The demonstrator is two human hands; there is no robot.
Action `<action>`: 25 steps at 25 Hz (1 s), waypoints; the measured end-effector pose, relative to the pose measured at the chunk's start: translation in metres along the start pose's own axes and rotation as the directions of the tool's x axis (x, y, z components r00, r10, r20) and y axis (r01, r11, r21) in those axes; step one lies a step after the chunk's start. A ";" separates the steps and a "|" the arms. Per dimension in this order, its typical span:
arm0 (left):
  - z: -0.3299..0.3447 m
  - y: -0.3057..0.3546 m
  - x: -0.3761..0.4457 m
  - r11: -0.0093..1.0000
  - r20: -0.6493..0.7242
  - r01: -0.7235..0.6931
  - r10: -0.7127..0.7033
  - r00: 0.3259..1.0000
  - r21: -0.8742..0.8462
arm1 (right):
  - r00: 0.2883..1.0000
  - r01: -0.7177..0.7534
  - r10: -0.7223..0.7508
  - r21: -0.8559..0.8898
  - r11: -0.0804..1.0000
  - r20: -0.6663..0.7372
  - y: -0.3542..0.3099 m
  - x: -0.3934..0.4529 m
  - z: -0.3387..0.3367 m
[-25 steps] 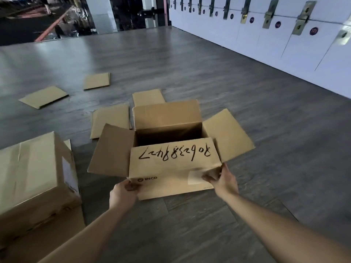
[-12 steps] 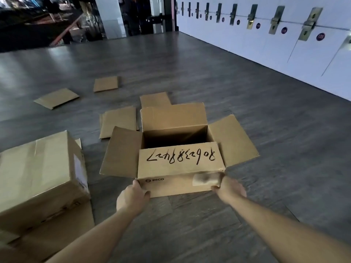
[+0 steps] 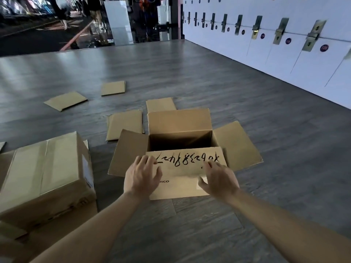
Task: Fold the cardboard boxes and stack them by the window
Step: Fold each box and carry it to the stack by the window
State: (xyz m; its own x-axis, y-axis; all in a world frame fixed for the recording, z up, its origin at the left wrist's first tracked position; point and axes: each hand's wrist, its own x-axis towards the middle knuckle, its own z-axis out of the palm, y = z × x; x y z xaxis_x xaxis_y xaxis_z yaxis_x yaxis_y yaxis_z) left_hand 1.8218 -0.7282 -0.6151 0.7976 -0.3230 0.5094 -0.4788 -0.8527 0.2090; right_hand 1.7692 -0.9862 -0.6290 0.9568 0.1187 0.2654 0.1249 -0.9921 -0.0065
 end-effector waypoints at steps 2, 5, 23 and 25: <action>0.000 -0.009 0.008 0.997 -0.017 0.064 -0.063 0.998 0.034 | 0.993 0.016 -0.009 0.067 0.998 -0.114 0.005 0.011 -0.001; 0.005 -0.022 0.008 0.970 0.145 0.218 -0.233 0.962 0.109 | 0.993 -0.086 0.092 0.086 0.993 -0.069 0.020 0.021 0.001; 0.013 -0.033 0.001 0.852 0.574 0.521 -0.452 0.683 0.051 | 0.870 -0.492 0.415 0.460 0.739 0.265 0.040 0.023 0.005; 0.004 -0.031 0.004 0.762 0.565 0.636 -0.473 0.675 -0.121 | 0.872 -0.486 0.433 0.511 0.709 0.228 0.039 0.024 -0.004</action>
State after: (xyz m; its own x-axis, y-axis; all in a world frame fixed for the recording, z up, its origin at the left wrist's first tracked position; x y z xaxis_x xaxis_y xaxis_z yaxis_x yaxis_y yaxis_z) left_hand 1.8410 -0.7041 -0.6228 0.9728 -0.0467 -0.2269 0.0976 -0.8056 0.5844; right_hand 1.7957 -1.0222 -0.6191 0.9483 -0.3172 0.0086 -0.2421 -0.7409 -0.6265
